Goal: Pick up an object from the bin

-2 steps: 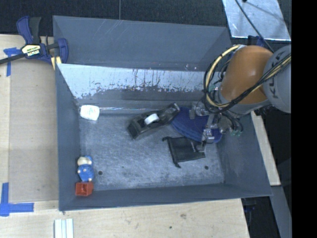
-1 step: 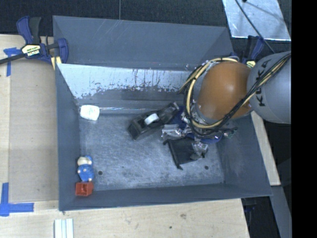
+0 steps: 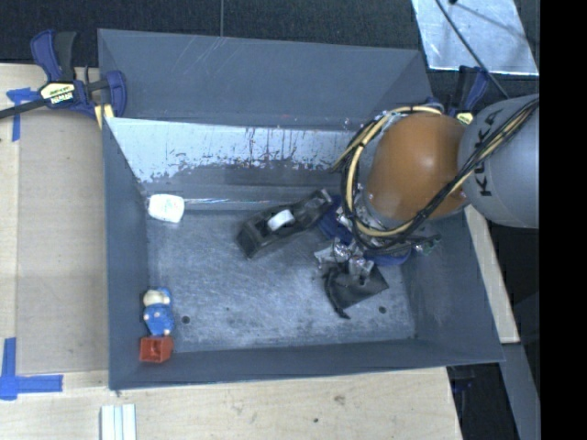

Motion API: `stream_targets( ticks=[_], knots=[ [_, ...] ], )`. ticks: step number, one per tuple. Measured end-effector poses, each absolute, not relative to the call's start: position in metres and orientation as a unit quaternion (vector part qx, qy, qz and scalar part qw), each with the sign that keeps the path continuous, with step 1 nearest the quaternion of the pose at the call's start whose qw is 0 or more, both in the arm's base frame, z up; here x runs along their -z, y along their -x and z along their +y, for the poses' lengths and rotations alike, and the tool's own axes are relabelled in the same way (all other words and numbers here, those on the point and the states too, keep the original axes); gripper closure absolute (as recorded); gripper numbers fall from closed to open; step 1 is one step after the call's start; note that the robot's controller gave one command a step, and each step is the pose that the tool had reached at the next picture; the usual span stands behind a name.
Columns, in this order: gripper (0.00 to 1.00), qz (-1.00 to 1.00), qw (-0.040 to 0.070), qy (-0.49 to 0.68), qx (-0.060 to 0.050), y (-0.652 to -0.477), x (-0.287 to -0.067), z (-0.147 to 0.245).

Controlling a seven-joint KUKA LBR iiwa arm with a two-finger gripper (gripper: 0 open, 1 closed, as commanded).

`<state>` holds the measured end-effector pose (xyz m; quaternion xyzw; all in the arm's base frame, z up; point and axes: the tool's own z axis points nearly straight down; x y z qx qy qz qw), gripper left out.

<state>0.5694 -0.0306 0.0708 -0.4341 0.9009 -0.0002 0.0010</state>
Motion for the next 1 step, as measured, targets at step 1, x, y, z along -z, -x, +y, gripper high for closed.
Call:
stream_targets(
  ticks=[1],
  knots=[
    [1.00, 0.895, 0.005, 0.447, 0.002, -0.5403, -0.2137, -0.0182]
  ],
)
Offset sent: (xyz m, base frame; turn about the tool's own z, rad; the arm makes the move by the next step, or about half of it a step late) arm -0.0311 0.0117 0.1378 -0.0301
